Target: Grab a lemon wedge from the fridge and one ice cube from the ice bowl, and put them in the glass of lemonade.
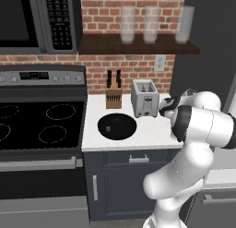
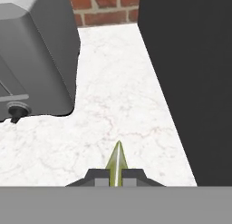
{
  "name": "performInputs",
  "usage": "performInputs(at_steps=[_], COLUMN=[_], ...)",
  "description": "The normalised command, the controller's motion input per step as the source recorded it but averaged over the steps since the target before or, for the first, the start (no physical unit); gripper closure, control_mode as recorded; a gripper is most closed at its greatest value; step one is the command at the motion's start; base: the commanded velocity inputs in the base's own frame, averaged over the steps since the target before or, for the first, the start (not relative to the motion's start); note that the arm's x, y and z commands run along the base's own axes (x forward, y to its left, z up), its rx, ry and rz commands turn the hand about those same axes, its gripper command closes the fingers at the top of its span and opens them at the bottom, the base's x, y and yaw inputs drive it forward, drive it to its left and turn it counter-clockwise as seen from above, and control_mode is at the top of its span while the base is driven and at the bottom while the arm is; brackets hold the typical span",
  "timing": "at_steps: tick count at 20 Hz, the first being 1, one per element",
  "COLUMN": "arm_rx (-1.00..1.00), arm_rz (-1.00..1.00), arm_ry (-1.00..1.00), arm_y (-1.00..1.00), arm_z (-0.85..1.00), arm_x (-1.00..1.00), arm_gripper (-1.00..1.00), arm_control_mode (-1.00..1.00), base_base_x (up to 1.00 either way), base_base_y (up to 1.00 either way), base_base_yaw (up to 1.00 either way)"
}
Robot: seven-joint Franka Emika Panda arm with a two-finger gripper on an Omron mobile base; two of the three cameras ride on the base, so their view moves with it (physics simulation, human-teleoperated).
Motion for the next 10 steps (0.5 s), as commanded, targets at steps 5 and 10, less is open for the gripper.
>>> performInputs(at_steps=[5, 10], arm_rx=[0.0, 0.0], arm_rz=[0.0, 0.0], arm_ry=[-0.13, -0.02], arm_y=[-0.03, 0.0], arm_z=[0.0, 0.0], arm_x=[-0.39, -0.05], arm_gripper=[1.0, 1.0], arm_control_mode=[-1.0, -1.0], base_base_x=[0.0, 0.0], base_base_y=[0.0, 0.0], base_base_yaw=[0.0, 0.0])
